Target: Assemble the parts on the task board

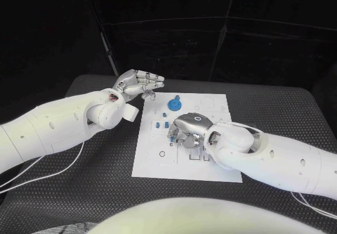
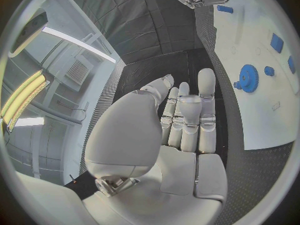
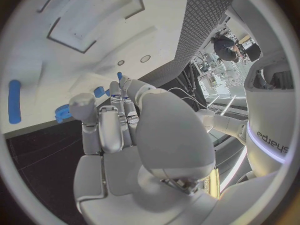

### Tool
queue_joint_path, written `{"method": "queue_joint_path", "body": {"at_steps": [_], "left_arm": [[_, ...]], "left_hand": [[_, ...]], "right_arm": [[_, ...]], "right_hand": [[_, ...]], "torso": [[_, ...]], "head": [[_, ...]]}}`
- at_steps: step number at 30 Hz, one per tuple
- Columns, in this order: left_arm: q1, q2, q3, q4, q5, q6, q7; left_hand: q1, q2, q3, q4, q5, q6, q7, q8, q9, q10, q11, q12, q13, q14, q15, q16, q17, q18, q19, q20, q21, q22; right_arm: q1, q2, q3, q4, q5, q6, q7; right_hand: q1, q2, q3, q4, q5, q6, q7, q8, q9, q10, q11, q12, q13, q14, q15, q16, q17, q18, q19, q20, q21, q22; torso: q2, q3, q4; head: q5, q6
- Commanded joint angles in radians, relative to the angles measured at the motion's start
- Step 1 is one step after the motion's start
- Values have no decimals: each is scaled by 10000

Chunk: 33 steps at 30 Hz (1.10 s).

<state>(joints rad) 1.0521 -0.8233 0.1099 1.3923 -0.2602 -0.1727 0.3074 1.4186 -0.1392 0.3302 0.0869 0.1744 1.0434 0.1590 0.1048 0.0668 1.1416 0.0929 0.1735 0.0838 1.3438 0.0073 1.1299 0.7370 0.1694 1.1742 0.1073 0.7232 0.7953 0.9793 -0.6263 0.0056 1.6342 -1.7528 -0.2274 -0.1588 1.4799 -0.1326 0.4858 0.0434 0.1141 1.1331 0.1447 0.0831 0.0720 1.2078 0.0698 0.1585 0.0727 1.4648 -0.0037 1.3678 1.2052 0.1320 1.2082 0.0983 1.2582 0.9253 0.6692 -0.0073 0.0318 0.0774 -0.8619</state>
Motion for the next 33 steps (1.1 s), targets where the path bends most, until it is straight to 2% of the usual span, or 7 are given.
{"method": "queue_joint_path", "body": {"at_steps": [1, 12, 25, 33], "left_arm": [[17, 24, 11, 5, 61, 126, 80], [17, 47, 11, -10, 61, 155, 60], [17, 69, 11, -29, 61, 208, 40], [17, 70, 11, -33, 61, 224, 18]], "left_hand": [[33, 10, 37, 18, -20, -37, 23, -48, -10, -55, 4, 18, -15, -72, 9, -32, -11, 109, -64, 27, -63, -10], [27, 12, 35, 22, -20, -41, 25, -49, -10, -61, 6, 17, -16, -74, 11, -34, -15, 110, -67, 28, -72, -16], [27, 12, 35, 22, -20, -41, 25, -49, -10, -61, 6, 17, -16, -74, 11, -34, -15, 110, -67, 29, -72, -16], [12, 13, 29, 34, -22, -50, 29, -55, -10, -75, 10, 17, -19, -76, 17, -35, -19, 110, -70, 33, -88, -26]], "right_arm": [[8, 34, -25, -19, -131, 307, 159], [-38, 153, -71, -176, -197, 403, 192], [-69, 211, -86, -265, -328, 437, 177], [-72, 253, -88, -297, -397, 713, 115]], "right_hand": [[-114, -3, -9, -34, -63, 81, 11, -42, 7, 38, 35, -40, 2, 445, -42, 53, 8, -70, 80, 5, 55, 8], [-121, -1, -12, -34, -59, 81, 12, -43, 7, 38, 36, -42, 2, 445, -42, 55, 11, -71, 85, 5, 58, 16], [-133, 11, -14, -35, -48, 81, 12, -45, 7, 37, 36, -45, 3, 445, -41, 56, 8, -70, 79, 5, 53, 5], [-171, 31, -28, -39, -30, 91, 11, -46, 9, 46, 36, -50, 6, 439, -40, 42, -26, -67, 71, 7, 46, -8]], "torso": [[-3, 0, -2], [-4, -5, 5], [-1, 2, -1], [-2, -2, -2]], "head": [[17, -25], [62, -108], [86, -108], [91, -108]]}}
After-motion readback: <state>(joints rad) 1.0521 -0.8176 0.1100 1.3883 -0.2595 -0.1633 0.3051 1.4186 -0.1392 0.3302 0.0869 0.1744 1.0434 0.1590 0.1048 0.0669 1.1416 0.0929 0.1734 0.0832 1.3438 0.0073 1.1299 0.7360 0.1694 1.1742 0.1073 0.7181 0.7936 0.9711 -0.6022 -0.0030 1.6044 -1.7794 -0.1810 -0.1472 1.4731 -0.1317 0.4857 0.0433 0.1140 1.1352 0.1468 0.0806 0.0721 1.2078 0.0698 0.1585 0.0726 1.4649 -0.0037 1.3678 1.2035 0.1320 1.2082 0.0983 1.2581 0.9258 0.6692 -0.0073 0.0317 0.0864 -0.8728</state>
